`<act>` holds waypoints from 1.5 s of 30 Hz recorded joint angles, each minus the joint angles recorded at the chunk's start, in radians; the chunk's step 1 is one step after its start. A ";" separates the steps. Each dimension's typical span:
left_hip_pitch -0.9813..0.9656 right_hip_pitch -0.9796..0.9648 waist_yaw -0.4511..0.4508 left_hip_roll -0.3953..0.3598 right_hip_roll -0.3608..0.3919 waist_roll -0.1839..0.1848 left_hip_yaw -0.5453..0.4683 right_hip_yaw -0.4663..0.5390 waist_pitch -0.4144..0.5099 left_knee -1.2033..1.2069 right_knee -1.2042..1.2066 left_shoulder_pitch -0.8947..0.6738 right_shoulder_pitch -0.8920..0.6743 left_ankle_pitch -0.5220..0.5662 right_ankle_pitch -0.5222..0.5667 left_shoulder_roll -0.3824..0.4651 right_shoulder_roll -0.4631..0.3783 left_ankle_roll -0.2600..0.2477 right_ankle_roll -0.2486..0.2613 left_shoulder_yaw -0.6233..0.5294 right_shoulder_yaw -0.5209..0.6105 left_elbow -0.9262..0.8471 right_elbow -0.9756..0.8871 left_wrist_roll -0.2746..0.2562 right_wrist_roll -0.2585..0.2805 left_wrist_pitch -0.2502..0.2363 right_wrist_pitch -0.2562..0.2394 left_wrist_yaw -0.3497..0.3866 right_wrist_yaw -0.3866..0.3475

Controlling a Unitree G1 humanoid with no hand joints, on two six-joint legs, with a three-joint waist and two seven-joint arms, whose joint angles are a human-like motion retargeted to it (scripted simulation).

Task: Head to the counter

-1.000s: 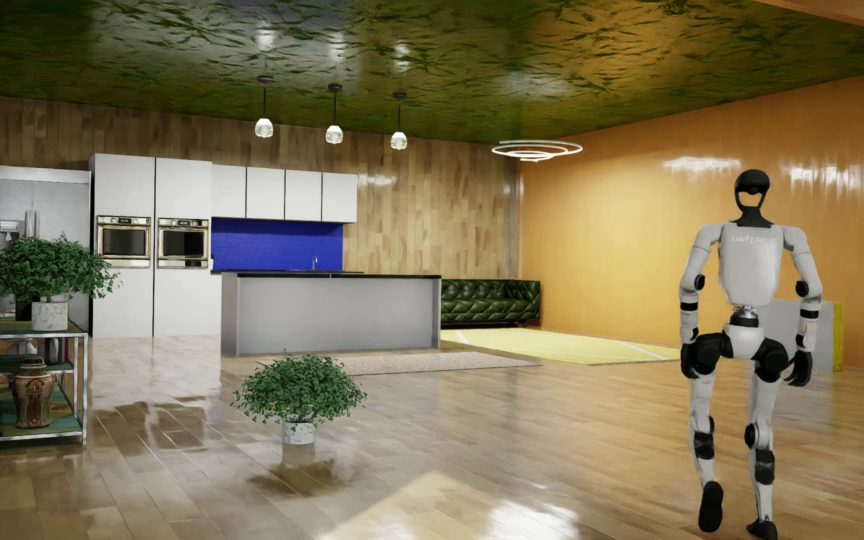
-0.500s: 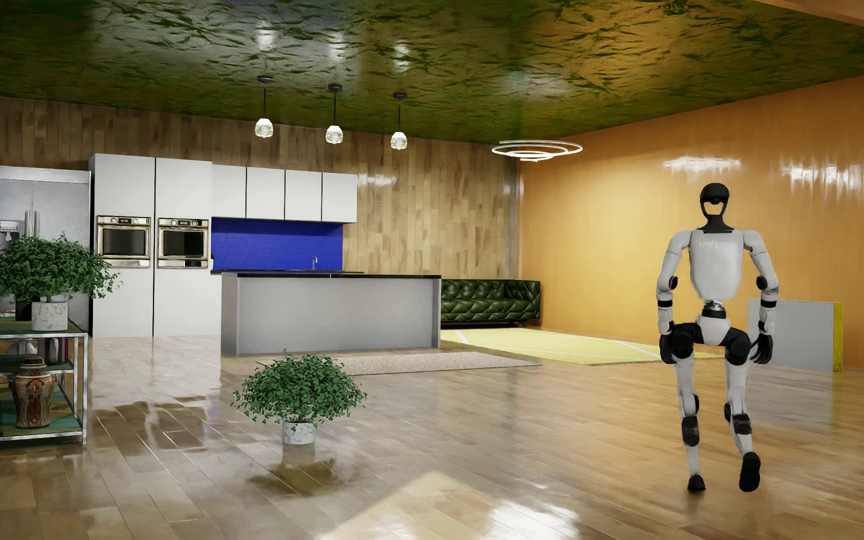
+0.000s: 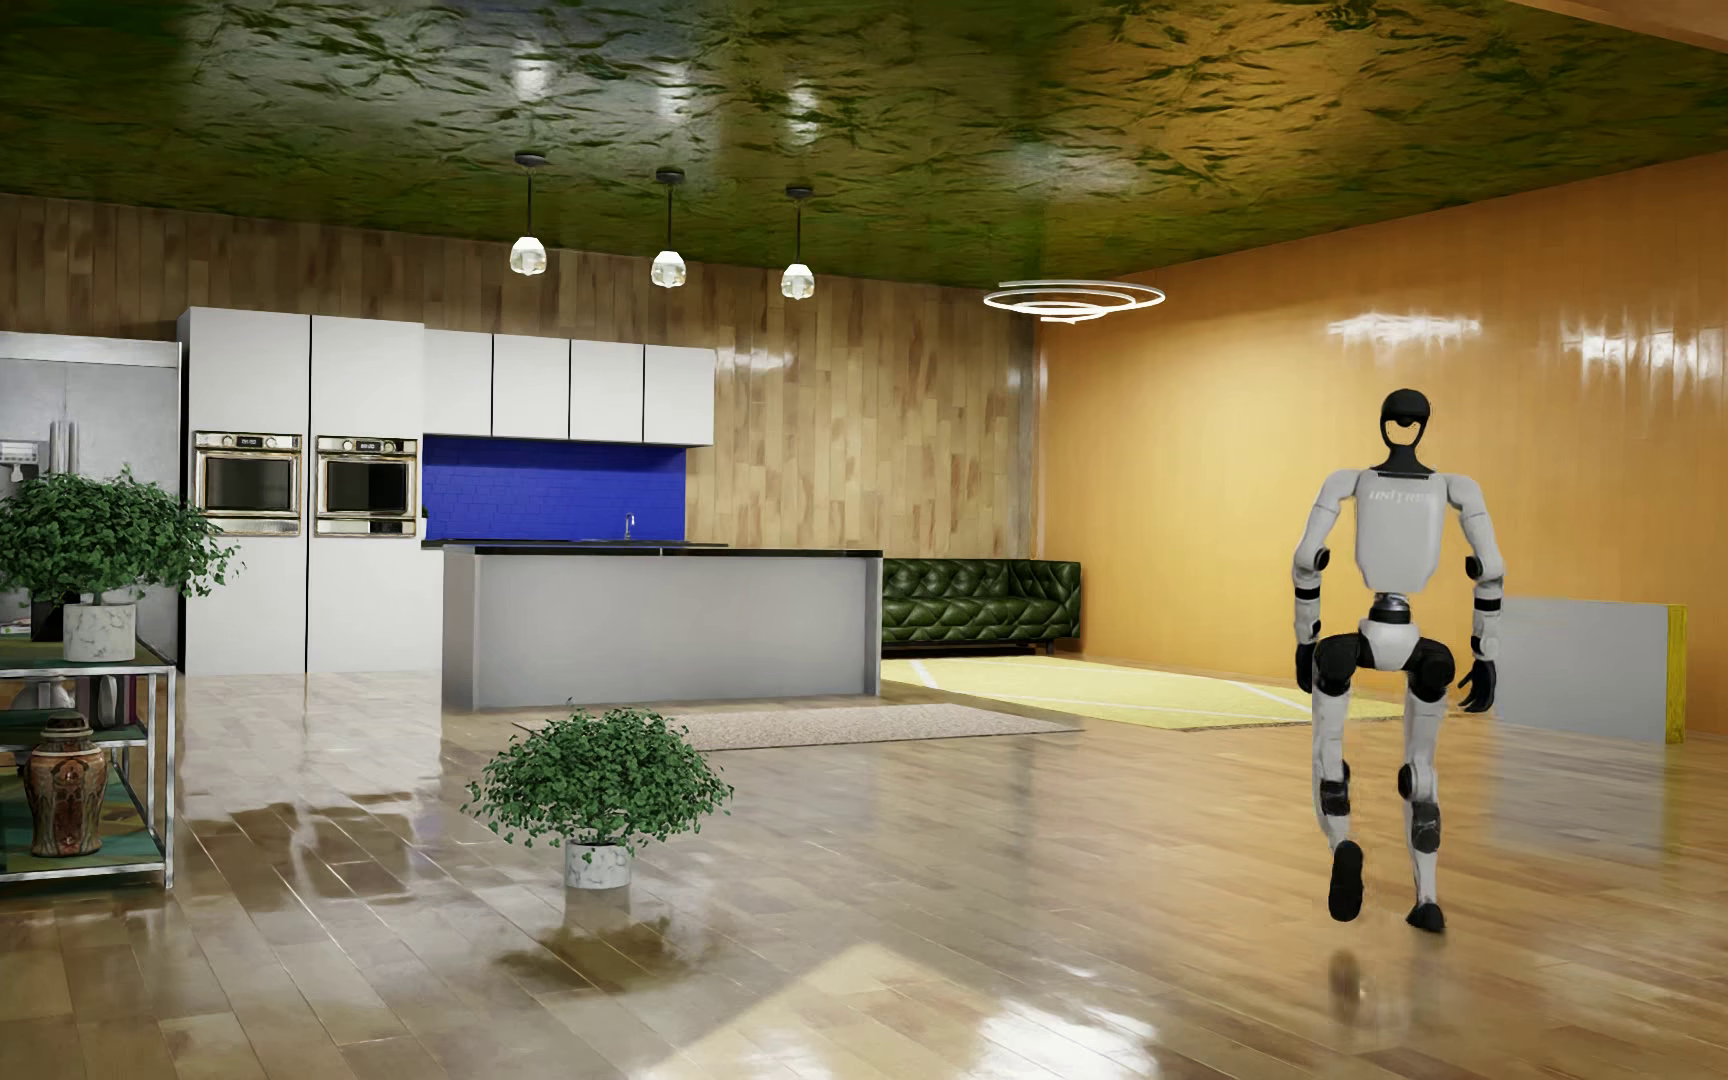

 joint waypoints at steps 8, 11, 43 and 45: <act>-0.257 0.381 0.196 -0.083 -0.050 -0.076 0.000 0.000 -0.019 -0.768 -0.023 0.152 -0.046 -0.039 0.023 0.044 -0.047 0.000 0.000 -0.085 -0.157 0.069 -0.226 0.000 0.000 0.000 0.000 0.000 0.000; -0.129 0.132 0.120 -0.173 -0.121 -0.119 0.000 0.000 -0.015 -0.683 0.534 0.154 -0.012 0.000 0.170 0.046 -0.028 0.000 0.000 -0.093 -0.134 0.086 -0.132 0.000 0.000 0.000 0.000 0.000 0.000; 0.036 -0.139 0.047 -0.185 -0.113 -0.077 0.000 0.000 0.019 -0.735 0.565 0.084 0.044 -0.181 -0.053 0.053 -0.030 0.000 0.000 0.008 -0.010 -0.008 -0.093 0.000 0.000 0.000 0.000 0.000 0.000; 0.256 -0.229 -0.067 -0.143 -0.105 -0.045 0.000 0.000 0.030 -0.846 0.257 0.025 0.069 -0.334 -0.037 0.059 -0.033 0.000 0.000 0.092 -0.013 -0.120 -0.103 0.000 0.000 0.000 0.000 0.000 0.000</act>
